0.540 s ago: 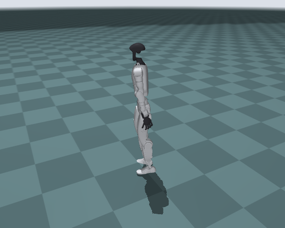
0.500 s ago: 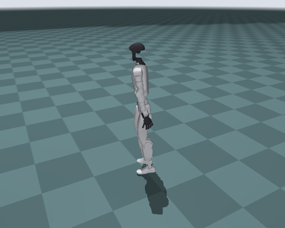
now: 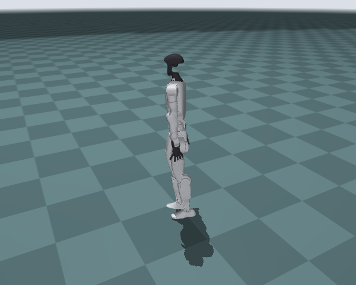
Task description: Upper body actions
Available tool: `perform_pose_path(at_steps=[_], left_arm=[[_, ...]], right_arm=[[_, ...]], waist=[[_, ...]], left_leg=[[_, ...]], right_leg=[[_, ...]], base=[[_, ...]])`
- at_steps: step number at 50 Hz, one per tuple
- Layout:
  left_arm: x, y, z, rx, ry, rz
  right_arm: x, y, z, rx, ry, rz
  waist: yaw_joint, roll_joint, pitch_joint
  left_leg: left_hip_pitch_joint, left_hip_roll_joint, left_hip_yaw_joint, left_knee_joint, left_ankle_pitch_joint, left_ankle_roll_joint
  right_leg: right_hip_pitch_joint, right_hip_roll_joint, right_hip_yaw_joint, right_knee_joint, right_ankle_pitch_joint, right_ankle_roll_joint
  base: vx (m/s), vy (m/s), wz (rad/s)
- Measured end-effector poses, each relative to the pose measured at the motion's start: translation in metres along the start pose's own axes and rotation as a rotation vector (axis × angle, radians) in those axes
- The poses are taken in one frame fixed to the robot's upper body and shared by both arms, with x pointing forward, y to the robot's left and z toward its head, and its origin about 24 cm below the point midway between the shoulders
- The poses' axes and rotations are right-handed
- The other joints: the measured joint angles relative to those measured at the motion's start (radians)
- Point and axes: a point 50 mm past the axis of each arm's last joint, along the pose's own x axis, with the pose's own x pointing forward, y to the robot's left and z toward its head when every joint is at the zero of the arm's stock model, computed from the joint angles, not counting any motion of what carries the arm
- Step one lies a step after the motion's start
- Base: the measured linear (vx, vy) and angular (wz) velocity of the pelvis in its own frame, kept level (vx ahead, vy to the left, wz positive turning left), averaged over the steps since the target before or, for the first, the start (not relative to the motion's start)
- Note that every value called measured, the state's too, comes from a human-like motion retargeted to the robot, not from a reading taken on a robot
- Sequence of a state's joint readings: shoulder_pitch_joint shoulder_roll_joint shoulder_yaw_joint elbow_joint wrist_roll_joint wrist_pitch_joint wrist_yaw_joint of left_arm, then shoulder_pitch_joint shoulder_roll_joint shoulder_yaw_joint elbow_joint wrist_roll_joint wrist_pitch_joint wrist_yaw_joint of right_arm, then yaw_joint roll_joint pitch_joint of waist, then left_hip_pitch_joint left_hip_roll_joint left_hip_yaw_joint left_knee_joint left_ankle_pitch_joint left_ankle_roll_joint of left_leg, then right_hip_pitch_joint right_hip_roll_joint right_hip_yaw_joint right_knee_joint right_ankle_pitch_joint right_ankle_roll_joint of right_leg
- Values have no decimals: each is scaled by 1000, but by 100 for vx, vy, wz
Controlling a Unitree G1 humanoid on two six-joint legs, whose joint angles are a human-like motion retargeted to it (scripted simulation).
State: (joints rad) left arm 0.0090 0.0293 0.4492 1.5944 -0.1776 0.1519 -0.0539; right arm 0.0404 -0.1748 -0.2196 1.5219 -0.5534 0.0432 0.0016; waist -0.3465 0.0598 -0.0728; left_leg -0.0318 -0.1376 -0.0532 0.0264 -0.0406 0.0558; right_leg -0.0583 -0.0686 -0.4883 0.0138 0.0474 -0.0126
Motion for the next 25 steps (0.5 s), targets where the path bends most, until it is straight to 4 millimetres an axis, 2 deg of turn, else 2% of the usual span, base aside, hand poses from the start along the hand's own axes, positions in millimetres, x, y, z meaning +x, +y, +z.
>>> perform_pose_path(at_steps=[8, 13, 18, 20, 21, 25], left_arm=[[1, 2, -7, 90, 21, 19], [0, -1, -3, 133, 11, 28], [1, 0, 1, 131, -47, 31], [2, 3, -8, 103, -36, 38], [2, 6, -18, 75, -6, 40], [0, 33, -73, -26, 173, 19]], right_arm=[[0, 4, -3, 17, -10, 23], [0, 7, -10, 28, 26, 29], [-4, -2, -19, 35, 126, -4], [-4, -7, -11, 28, 149, -38], [-4, -9, 2, 26, 120, -47], [-11, -11, 75, -27, -111, 0]], waist=[[-13, 7, -1], [-22, 11, 5], [0, 14, 9], [17, 18, 11], [20, 21, 12], [6, 34, 14]], left_leg=[[7, 12, 13, -5, -5, -7], [6, 17, 9, -5, -4, -8], [6, 20, 0, -4, -4, -13], [10, 22, 5, -5, -7, -13], [12, 24, 7, -6, -8, -14], [22, 31, 6, -10, -11, -18]], right_leg=[[-1, 12, 5, -2, -2, -8], [3, 19, -10, -4, -7, -11], [3, 21, -15, -3, -8, -13], [1, 22, -12, -3, -6, -15], [1, 23, -9, -3, -5, -15], [0, 25, -5, -2, -1, -17]], base=[[1, -1, -3], [0, 0, 0], [0, 0, 0], [0, 0, 0], [0, 0, 0], [1, 0, -1]])
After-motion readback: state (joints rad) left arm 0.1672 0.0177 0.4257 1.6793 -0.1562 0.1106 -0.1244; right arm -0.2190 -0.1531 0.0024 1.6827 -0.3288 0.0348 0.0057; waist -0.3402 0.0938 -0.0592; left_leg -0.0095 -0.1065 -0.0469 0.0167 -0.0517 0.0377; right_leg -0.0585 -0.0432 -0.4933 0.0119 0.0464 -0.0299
